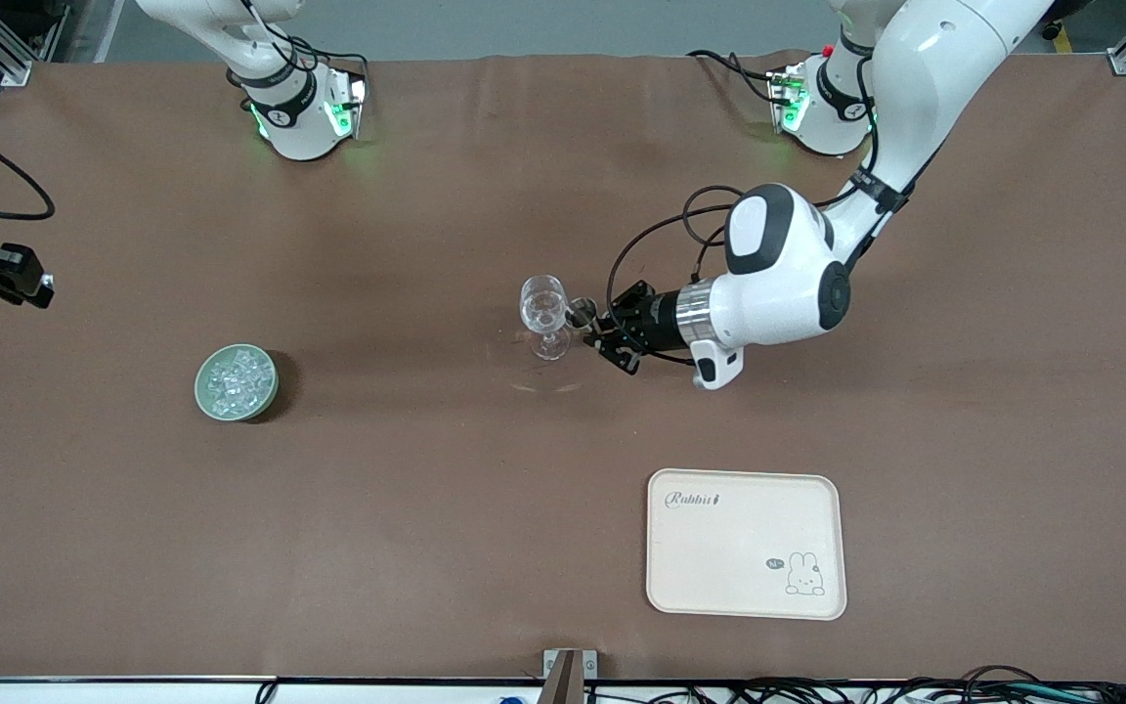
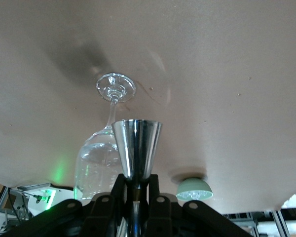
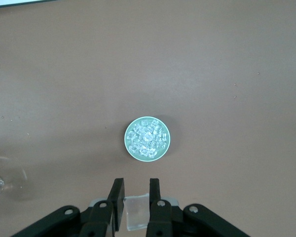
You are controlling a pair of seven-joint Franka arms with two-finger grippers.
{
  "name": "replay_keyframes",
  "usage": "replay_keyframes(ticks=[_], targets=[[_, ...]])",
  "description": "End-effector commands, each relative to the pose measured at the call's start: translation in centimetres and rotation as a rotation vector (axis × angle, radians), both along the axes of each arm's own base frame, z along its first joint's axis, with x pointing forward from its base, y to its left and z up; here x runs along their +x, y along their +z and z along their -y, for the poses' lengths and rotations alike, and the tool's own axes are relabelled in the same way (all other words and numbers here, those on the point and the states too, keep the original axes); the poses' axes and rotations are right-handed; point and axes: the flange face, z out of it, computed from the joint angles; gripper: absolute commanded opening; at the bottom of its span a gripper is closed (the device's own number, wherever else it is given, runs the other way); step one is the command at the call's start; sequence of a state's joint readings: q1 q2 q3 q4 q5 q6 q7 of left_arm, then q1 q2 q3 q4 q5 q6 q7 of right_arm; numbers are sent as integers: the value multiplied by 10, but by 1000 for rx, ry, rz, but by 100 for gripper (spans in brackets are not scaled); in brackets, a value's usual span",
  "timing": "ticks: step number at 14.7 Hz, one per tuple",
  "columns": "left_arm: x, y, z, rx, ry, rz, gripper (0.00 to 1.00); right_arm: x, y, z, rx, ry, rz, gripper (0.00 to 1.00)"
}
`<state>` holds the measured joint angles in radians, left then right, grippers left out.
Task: Pour wine and add ice with both arms
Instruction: 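Tilt the jigger over the wine glass with the left gripper to pour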
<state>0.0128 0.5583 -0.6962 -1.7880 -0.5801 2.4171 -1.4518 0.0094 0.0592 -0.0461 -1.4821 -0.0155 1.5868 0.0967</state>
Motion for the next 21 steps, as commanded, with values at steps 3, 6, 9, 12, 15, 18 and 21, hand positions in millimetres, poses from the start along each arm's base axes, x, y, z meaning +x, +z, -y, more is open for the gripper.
replay_keyframes(ticks=[3,6,9,12,15,18,21], targets=[[8,-1,30,46,19,-16,1,-6,4,-3,18,-7,17,1],[-1,7,41,52,-19,8,1,-6,3,-3,18,-7,13,1],[-3,7,42,83,-52,40,1,-6,3,-3,18,-7,13,1],[-7,5,44,109,-90,50,1,-6,3,-3,18,-7,13,1],[-11,5,46,130,-125,68,1,-6,3,-3,18,-7,13,1],[-19,10,53,137,-154,77,1,-6,4,-3,18,-7,15,1],[-20,10,54,158,-178,99,1,-6,4,-3,18,-7,15,1]])
